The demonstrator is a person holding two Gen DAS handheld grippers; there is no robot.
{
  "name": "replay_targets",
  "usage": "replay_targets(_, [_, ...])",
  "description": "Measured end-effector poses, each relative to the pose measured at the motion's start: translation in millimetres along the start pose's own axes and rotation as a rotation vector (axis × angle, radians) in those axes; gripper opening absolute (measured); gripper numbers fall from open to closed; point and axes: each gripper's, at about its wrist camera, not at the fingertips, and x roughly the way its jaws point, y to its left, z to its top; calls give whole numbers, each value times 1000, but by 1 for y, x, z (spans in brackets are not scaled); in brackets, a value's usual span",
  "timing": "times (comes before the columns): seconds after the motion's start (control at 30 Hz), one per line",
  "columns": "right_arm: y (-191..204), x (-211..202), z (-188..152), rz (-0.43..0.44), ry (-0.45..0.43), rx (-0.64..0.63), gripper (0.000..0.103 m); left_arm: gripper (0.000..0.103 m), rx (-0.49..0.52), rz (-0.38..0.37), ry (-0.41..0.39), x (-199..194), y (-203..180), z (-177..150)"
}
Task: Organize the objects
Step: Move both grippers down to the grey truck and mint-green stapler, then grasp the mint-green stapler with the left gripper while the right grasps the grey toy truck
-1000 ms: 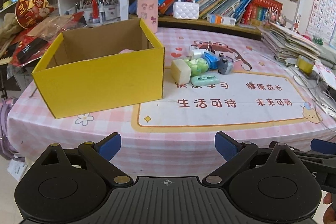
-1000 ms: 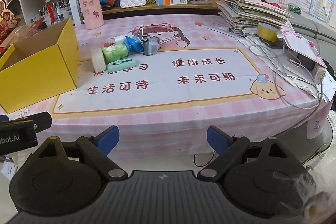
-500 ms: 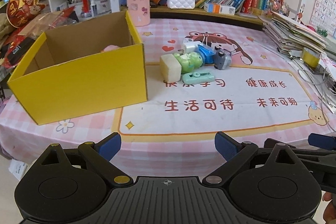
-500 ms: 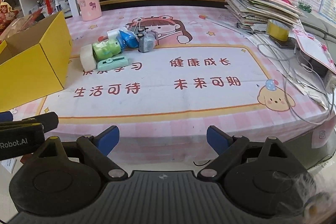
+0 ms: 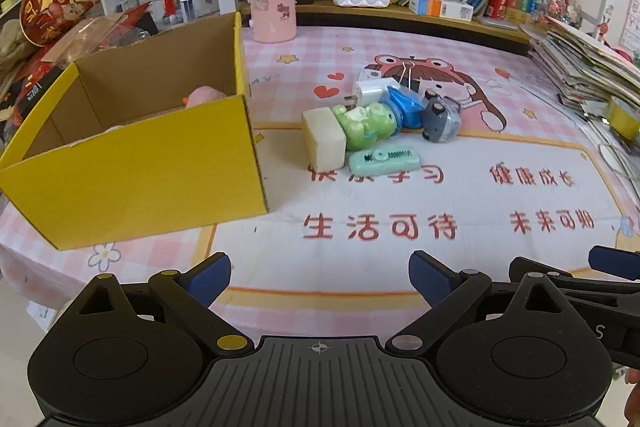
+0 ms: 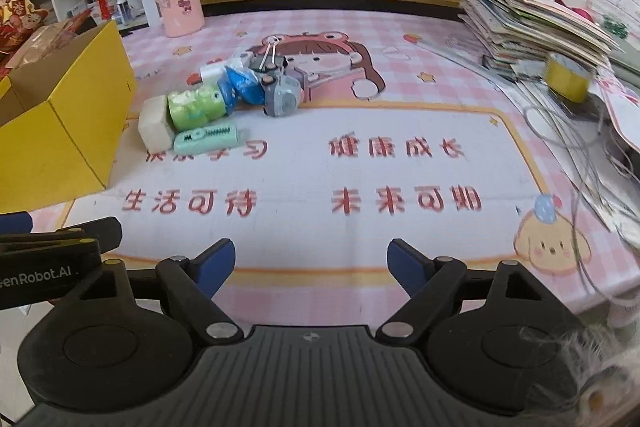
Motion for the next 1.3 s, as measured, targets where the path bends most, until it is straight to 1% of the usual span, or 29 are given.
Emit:
replay_targets(0.1, [-6, 5, 12, 21, -29, -12, 83, 95, -13, 5, -22, 2, -5, 9])
replay_targets(0.17, [-9, 9, 21, 33, -48, -20, 80, 95, -12, 26, -39, 5, -11, 18])
replay_targets(0.23, [-13, 15, 30, 52, -64, -28, 77, 91, -6, 44, -52, 9, -18, 26])
replay_targets(0.37, [-20, 27, 46, 66, -85, -43, 69, 83, 3, 53, -66, 20, -32, 40])
replay_targets(0.4, [-22, 31, 50, 67, -90, -44, 69, 81, 1, 55, -68, 23, -36, 43])
replay_targets(0.47, [-25, 37, 57, 62, -97, -48, 69, 81, -5, 60, -68, 31, -40, 47])
replay_targets(0.57, [-30, 48, 66, 49, -104, -52, 69, 81, -25, 52, -58, 44, -44, 50])
replay_targets(0.7, [-34, 62, 77, 44, -110, -69, 69, 81, -61, 35, -24, 65, -48, 52])
replay_targets(0.97, [-39, 86, 100, 61, -106, -95, 69, 81, -119, 54, 38, 107, -54, 57])
replay_targets(1.03, [-39, 90, 105, 68, -105, -97, 69, 81, -140, 47, 44, 112, -54, 59])
replay_targets(1.13, [-39, 94, 111, 88, -102, -106, 69, 81, -146, 46, 42, 118, -58, 63])
replay_targets(1.27, [-36, 100, 117, 113, -98, -123, 71, 81, -149, 67, 57, 127, -62, 65])
replay_targets(1.3, [-35, 102, 120, 122, -93, -126, 72, 76, -150, 77, 50, 127, -62, 65])
